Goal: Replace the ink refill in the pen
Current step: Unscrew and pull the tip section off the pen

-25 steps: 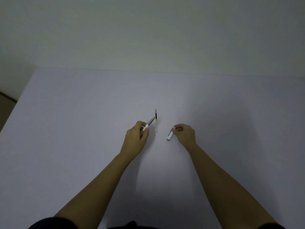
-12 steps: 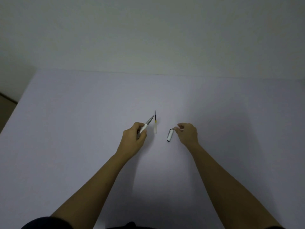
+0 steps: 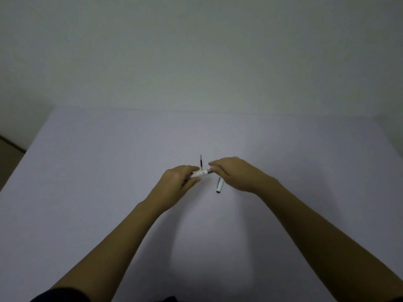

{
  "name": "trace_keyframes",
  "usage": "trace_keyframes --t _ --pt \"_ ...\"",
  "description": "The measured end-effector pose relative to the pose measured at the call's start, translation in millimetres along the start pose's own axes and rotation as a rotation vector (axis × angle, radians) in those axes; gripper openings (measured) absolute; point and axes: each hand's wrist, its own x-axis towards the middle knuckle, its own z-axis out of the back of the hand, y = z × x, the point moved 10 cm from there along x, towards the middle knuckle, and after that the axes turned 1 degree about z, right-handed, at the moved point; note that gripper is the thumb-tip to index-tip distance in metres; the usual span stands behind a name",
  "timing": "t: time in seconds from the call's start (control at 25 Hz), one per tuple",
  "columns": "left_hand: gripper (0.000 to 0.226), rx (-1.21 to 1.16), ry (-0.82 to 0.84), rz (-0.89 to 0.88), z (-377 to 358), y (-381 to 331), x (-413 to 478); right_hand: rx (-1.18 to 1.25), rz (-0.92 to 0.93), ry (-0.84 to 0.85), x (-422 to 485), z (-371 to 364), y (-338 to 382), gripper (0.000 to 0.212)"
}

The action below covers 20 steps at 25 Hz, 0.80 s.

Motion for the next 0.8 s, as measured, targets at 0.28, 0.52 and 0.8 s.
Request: trace_keyframes --t 0.28,0.52,0.8 --pt "0.028 -0.126 0.056 0.055 7 -9 0 -0.199 0.269 -0.298 -22 36 31 0.018" --pt "0.02 -0.084 0.006 -0.035 13 -23 -4 0.016 0.217 -0.288 -36 39 23 0.028" --pt "0.026 -0.008 -0.01 -0.156 19 -36 -7 0.152 0.172 -0.198 -33 37 20 0.012"
